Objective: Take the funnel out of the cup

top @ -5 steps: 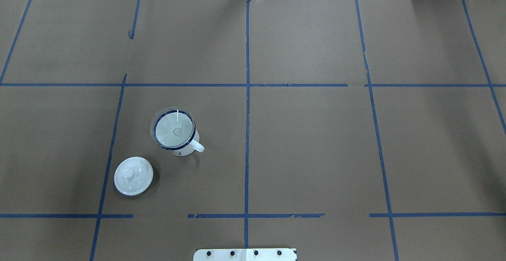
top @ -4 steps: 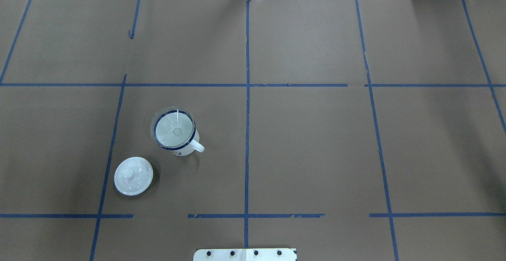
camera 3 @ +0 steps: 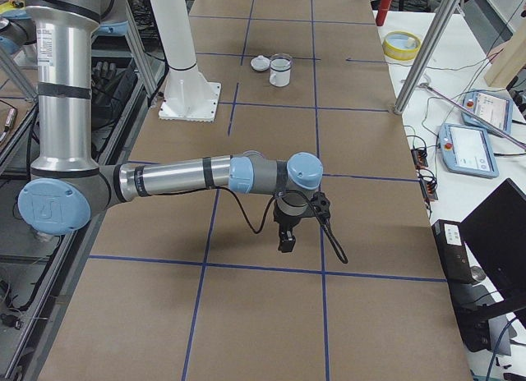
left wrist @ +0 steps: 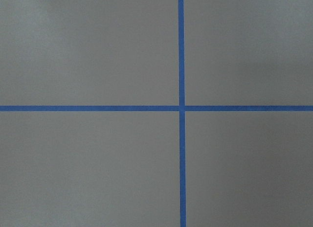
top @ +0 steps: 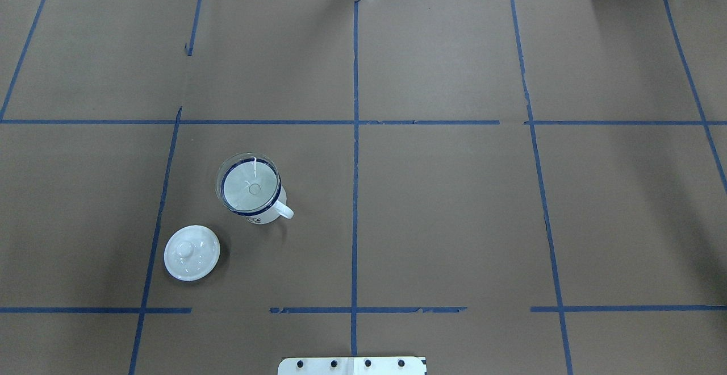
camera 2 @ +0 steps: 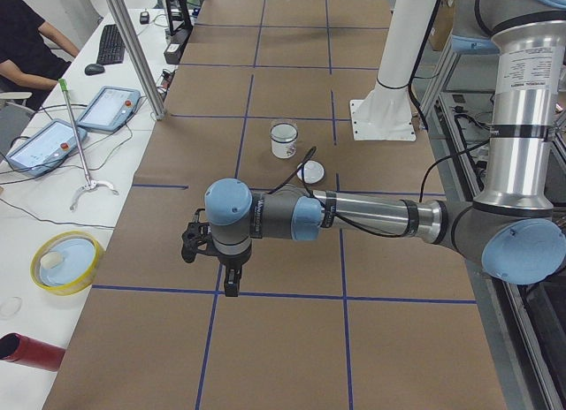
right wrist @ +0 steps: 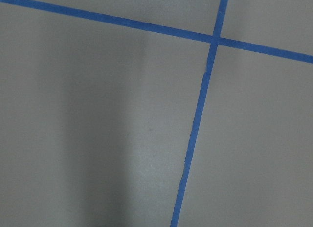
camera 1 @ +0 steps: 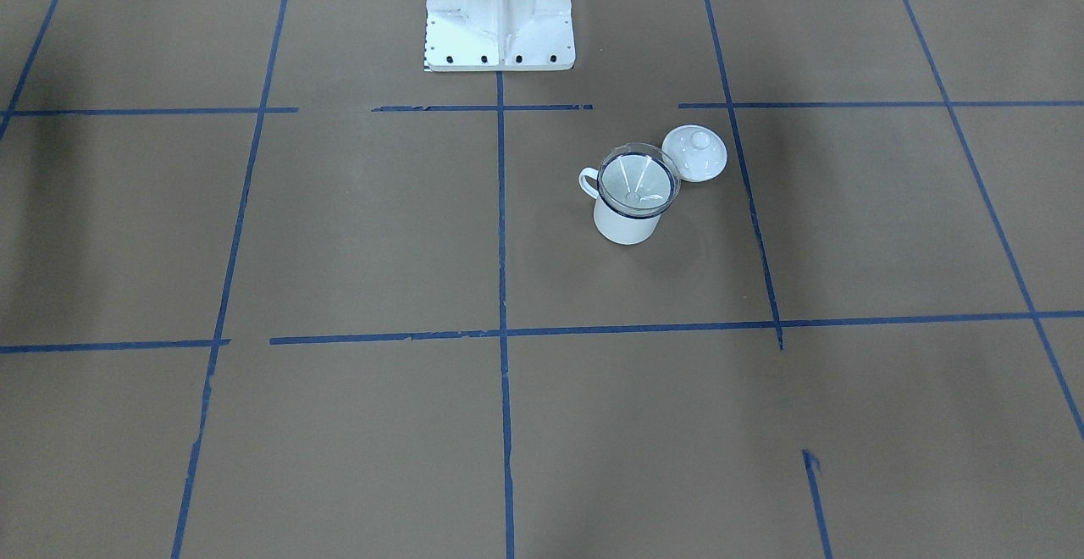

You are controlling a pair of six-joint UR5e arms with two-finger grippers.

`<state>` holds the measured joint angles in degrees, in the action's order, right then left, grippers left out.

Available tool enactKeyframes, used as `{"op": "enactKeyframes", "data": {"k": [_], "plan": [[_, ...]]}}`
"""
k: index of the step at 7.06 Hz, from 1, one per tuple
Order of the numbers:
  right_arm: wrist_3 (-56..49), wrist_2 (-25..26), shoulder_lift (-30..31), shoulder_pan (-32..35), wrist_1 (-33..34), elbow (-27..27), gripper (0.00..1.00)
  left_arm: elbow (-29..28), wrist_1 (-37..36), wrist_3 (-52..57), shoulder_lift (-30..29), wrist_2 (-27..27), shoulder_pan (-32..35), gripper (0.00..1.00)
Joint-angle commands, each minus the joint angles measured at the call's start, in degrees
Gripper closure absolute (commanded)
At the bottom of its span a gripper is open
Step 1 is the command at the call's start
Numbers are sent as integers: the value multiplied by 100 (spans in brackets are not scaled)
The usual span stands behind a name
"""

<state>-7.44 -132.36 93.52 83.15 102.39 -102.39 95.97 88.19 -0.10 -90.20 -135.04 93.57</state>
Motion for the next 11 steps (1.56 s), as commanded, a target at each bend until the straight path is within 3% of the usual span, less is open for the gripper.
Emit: {"op": "enactKeyframes", "data": {"k": [1,3,6,7,10,11], "plan": [[5,0,0,0,0,0,0,115,84,2,37,-31,-6,0],[-3,0,0,0,0,0,0,159,459,-1211,-6,-58,-346,0],[5,0,0,0,0,0,0,1289,832,-3719,-120,-31,-1785,0],[5,0,0,0,0,0,0,1545,831,-5317,-304,-40,-2164,0],[5,0,0,0,0,0,0,1566,500,-8907,-1996,108,-3945,2],[5,0,0,0,0,0,0,1435,19,-9511,-2646,710,-4370,3]]}}
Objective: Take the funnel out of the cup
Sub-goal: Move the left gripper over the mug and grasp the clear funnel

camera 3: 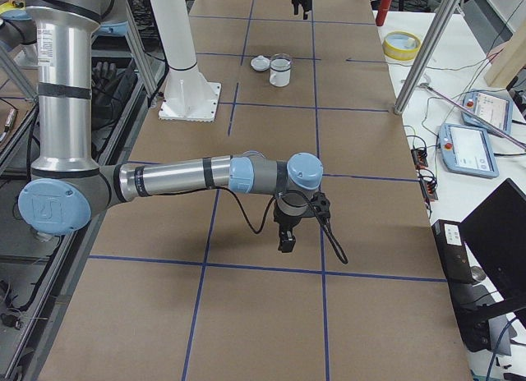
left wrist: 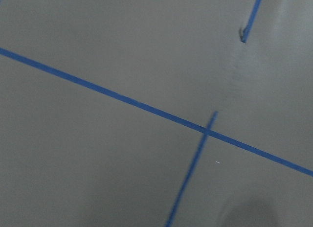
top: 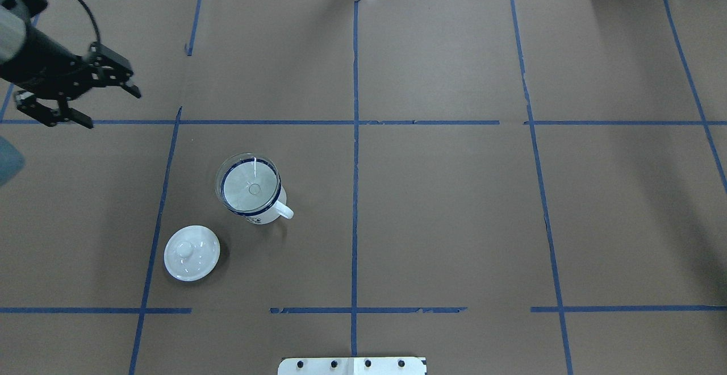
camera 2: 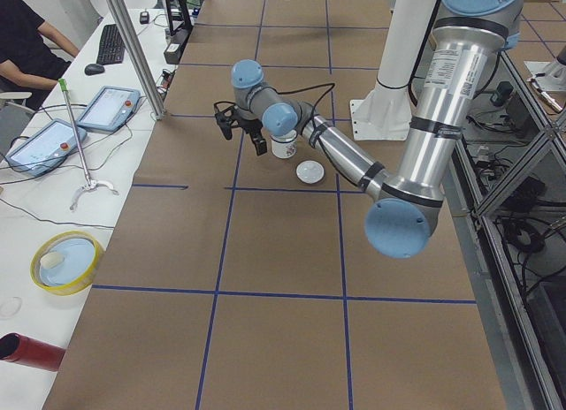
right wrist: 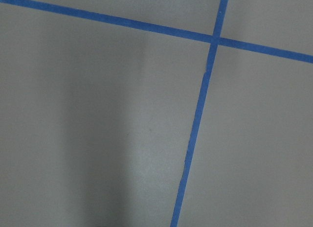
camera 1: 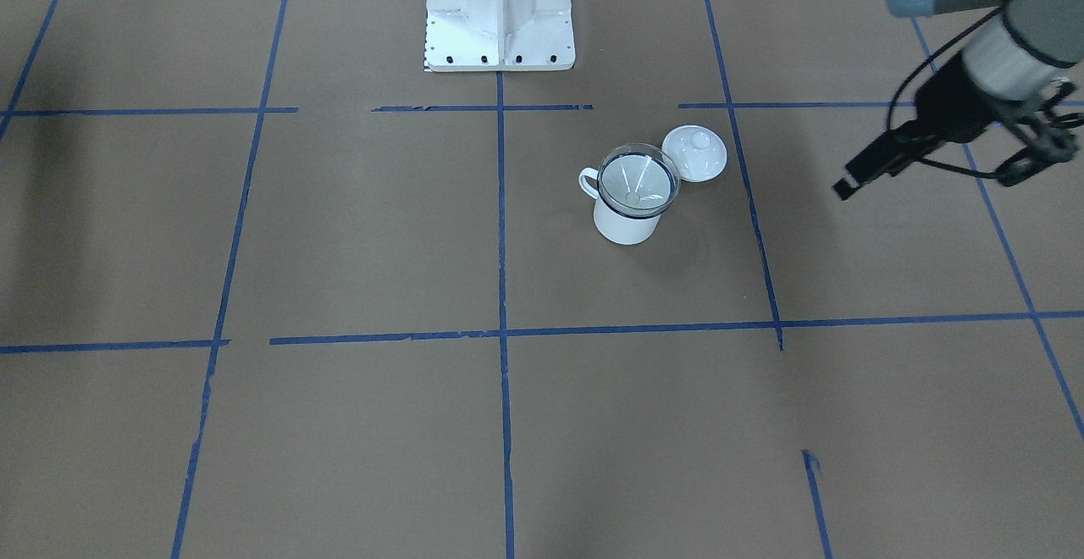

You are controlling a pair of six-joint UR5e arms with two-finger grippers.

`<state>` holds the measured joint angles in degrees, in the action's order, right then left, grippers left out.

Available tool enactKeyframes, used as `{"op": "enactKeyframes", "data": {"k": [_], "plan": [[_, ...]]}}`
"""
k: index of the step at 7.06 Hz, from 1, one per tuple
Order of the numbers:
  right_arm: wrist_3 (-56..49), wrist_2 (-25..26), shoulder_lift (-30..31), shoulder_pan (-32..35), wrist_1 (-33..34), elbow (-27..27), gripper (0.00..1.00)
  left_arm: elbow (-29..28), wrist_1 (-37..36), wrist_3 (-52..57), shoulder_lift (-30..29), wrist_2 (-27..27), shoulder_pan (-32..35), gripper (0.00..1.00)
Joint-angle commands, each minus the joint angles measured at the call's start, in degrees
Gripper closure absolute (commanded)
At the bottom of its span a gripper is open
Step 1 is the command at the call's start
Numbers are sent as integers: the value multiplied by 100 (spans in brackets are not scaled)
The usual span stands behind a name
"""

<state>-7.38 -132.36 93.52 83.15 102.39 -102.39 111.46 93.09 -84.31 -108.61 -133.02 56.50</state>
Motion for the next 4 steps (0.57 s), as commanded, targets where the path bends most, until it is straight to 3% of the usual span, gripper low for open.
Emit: {"op": "enactKeyframes", "data": {"k": [1,3,4], "plan": [[0,0,0,0,0,0,0,-316,-658,-1393,-1211,819,-954,4],[0,0,0,0,0,0,0,-511,-642,-2001,-1372,1242,-1561,4],[-9,0,0,0,0,0,0,-755,-617,-2185,-1521,1444,-1738,11]]}}
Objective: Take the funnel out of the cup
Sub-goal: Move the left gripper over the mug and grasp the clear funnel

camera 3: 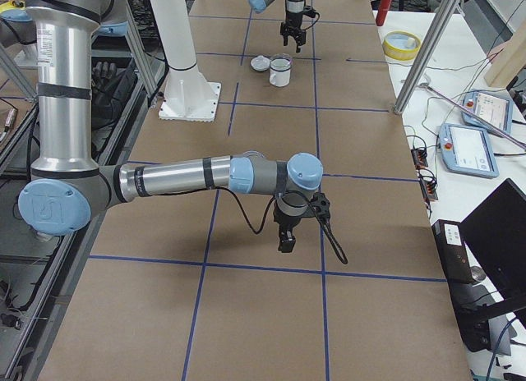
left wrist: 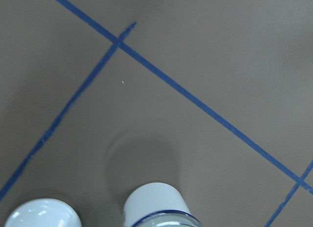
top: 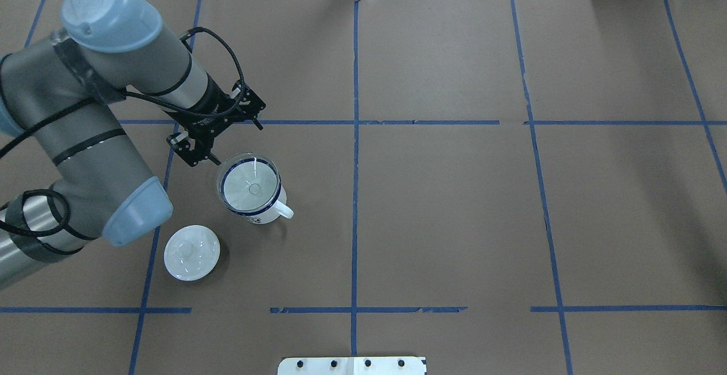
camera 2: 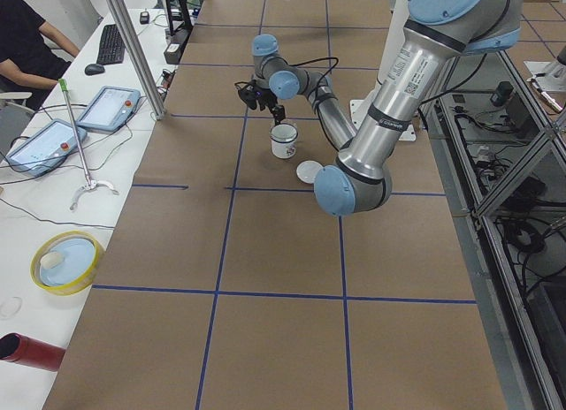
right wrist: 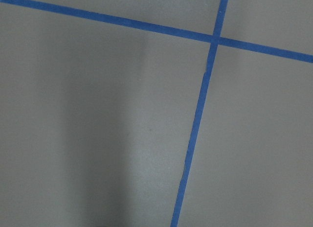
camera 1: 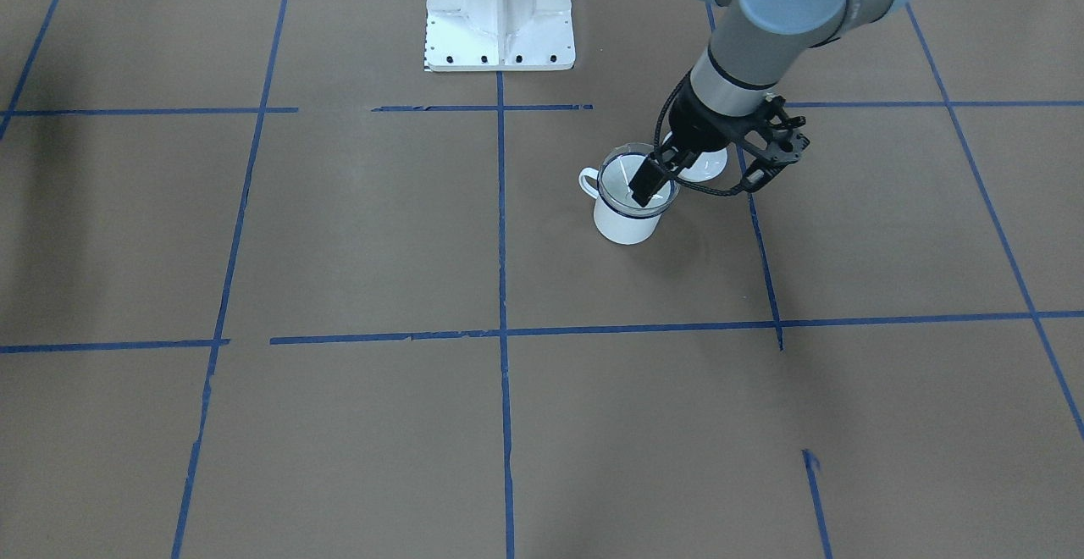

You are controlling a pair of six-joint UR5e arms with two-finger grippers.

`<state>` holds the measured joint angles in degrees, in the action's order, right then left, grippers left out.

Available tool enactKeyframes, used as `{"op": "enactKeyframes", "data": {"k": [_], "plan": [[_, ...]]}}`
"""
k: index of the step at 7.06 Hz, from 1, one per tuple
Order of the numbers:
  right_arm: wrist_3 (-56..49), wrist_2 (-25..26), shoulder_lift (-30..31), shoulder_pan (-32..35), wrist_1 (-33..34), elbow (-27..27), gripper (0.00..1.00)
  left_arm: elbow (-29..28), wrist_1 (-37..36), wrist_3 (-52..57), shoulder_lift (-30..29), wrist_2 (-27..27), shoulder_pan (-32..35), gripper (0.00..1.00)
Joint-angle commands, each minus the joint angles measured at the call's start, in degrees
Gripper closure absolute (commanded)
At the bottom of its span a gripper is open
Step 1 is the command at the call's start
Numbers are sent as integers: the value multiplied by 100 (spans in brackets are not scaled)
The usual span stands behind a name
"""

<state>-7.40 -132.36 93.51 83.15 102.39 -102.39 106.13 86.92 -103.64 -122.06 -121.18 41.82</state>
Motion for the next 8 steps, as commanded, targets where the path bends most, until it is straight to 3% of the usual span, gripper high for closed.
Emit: {"op": "enactKeyframes", "data": {"k": [1,4,5,7,8], "plan": [[-7,0,0,0,0,0,0,-486,-26,-270,-413,340,-280,12],[2,0,0,0,0,0,0,-690,-8,-270,-407,507,-438,22],[-7,0,0,0,0,0,0,-717,-8,-270,-415,499,-447,33],[-7,0,0,0,0,0,0,-717,-34,-270,-415,499,-447,70],[-7,0,0,0,0,0,0,-665,-43,-270,-407,499,-447,98]]}}
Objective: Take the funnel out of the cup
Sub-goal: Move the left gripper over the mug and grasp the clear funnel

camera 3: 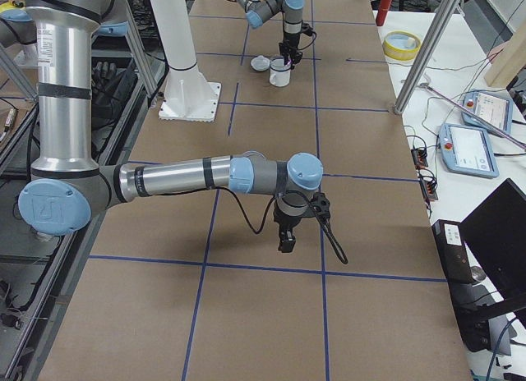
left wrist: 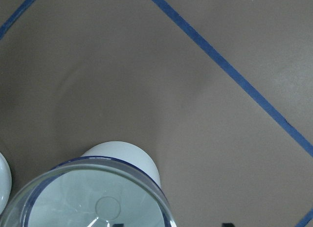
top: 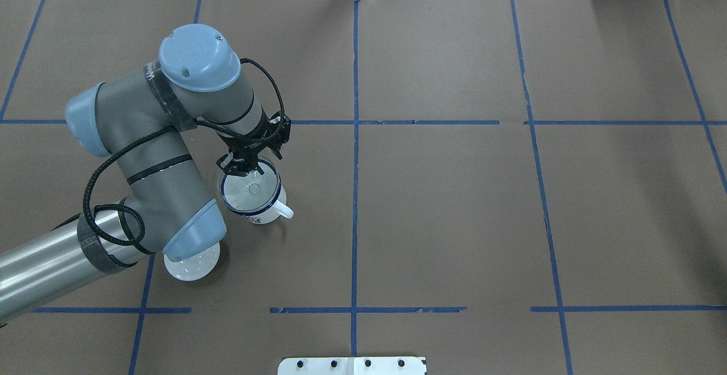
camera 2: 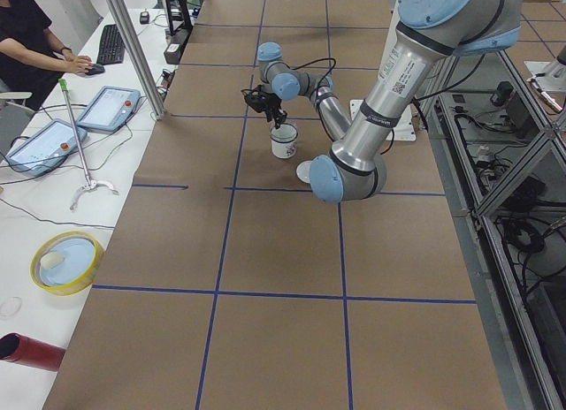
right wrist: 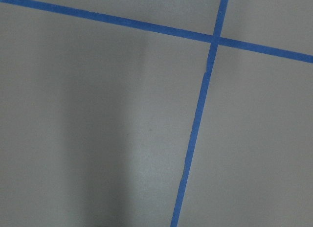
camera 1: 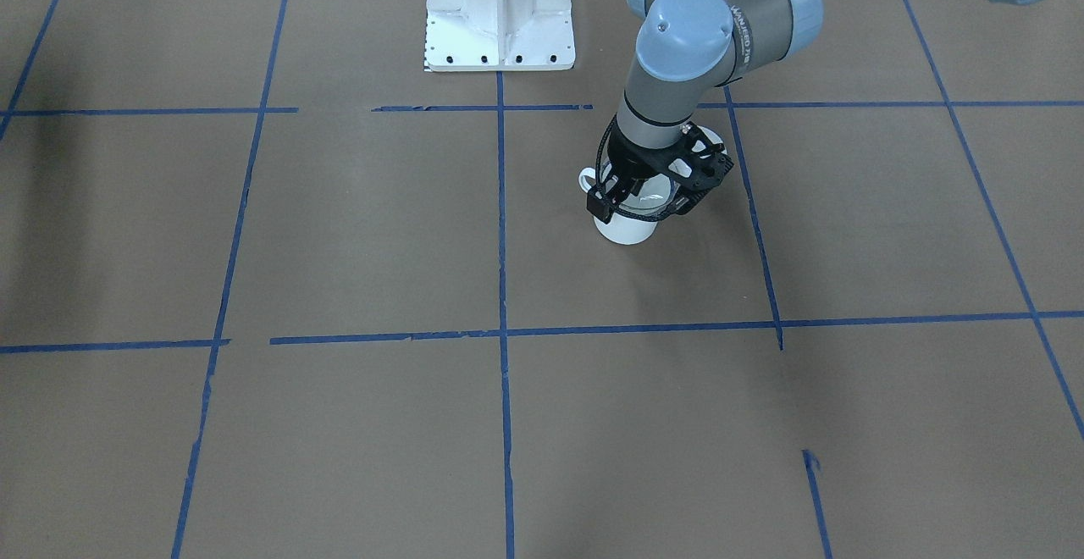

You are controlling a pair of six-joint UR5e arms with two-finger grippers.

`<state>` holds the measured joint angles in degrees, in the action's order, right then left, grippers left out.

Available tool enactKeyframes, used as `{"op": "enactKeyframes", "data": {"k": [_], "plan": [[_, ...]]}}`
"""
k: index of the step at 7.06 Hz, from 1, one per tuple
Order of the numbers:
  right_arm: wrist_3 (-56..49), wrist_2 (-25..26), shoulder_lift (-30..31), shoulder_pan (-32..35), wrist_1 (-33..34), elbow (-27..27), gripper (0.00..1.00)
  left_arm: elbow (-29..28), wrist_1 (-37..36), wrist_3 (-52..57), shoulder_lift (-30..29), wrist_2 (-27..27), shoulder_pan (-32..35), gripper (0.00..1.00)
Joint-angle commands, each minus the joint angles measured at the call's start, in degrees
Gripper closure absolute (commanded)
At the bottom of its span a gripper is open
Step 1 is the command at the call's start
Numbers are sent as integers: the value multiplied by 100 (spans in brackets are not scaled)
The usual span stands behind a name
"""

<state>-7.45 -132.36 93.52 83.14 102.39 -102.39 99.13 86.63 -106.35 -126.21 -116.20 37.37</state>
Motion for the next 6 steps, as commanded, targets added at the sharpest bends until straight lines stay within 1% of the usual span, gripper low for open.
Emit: {"op": "enactKeyframes", "data": {"k": [1,2,3,4,5,6], "plan": [[6,0,0,0,0,0,0,36,-15,9,8,10,-2,100],[-2,0,0,0,0,0,0,106,-41,9,0,10,-2,100],[-2,0,0,0,0,0,0,342,-415,52,-122,10,16,100],[-2,0,0,0,0,0,0,709,-1011,262,-411,53,373,100],[6,0,0,0,0,0,0,774,-1591,359,-796,63,672,100],[6,0,0,0,0,0,0,775,-1632,421,-818,167,910,100]]}}
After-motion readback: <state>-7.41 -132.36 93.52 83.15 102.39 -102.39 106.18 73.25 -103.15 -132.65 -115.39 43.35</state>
